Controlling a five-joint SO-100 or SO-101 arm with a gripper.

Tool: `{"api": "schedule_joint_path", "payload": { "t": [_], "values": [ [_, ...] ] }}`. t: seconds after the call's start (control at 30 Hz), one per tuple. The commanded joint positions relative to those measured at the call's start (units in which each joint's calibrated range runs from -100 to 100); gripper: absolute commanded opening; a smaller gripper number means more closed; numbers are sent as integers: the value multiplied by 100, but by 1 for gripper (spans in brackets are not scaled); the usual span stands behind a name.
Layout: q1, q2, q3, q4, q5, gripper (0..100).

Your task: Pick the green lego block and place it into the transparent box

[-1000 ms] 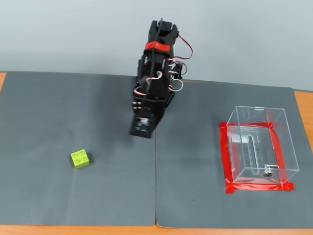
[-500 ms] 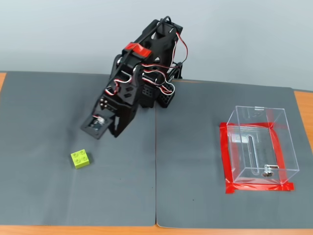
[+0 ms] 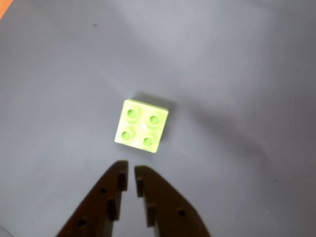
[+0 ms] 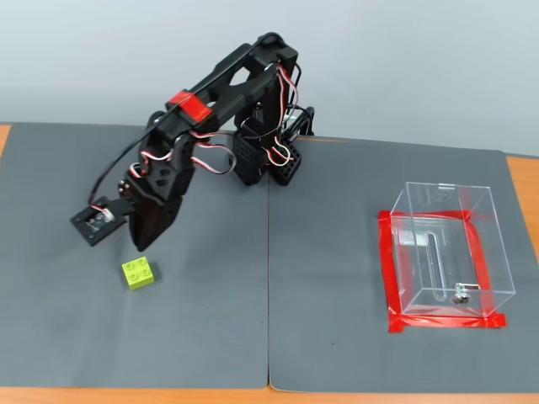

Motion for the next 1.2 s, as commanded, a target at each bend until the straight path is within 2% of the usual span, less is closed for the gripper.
{"api": "schedule_joint_path", "payload": {
  "t": [0.0, 0.53, 0.83, 1.17],
  "values": [
    [-12, 244, -442, -82, -16, 2],
    [-243, 897, -587, -638, -11, 3],
    [-198, 1244, -623, -638, -214, 28],
    [-318, 1380, -623, -646, -245, 30]
  ]
}}
